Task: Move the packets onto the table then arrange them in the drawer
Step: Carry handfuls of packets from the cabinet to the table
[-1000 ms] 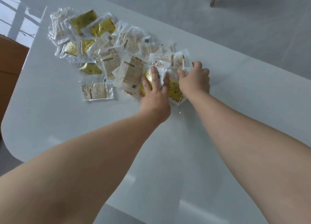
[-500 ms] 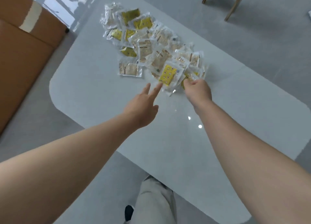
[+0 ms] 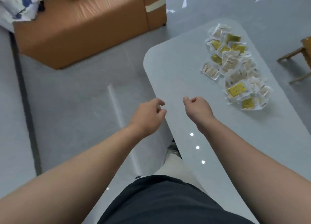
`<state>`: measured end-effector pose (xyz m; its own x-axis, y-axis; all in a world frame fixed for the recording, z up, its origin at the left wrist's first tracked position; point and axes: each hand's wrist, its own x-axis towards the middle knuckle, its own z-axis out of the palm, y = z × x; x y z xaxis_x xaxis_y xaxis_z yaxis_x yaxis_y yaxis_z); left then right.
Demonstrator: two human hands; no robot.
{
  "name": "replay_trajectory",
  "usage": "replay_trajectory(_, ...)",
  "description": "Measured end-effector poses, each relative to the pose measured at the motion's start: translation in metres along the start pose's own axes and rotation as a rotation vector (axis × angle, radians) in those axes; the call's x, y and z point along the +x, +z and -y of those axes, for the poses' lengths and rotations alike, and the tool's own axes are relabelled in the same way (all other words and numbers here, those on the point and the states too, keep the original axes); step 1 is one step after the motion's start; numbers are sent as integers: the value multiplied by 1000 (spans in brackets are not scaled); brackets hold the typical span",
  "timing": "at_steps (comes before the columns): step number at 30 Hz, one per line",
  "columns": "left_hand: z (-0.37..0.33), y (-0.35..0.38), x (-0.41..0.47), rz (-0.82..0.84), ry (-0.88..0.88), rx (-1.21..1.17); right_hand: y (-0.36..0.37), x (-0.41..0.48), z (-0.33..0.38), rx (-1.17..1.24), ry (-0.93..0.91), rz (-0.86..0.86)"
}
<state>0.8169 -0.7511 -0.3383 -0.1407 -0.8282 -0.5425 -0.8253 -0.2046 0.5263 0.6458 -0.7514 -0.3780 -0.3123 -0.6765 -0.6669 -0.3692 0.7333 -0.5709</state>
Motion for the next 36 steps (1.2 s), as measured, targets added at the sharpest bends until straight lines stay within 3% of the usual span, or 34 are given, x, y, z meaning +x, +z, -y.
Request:
replay_trajectory(9, 189, -50, -184, -278, -264, -333, 187, -162, 53, -426, -365, 243)
replay_trajectory(24, 466, -7, -513, -867, -834, -864, 507, -461, 0, -1030, -778, 803)
replay_trajectory(31, 588, 12, -594, -955, -1034, -1025, 649, -542, -39, -1200, -840, 983)
replay_trajectory(36, 684, 27, -650, -913, -1235, -1249, 752, -582, -60, -1298, -667, 1044)
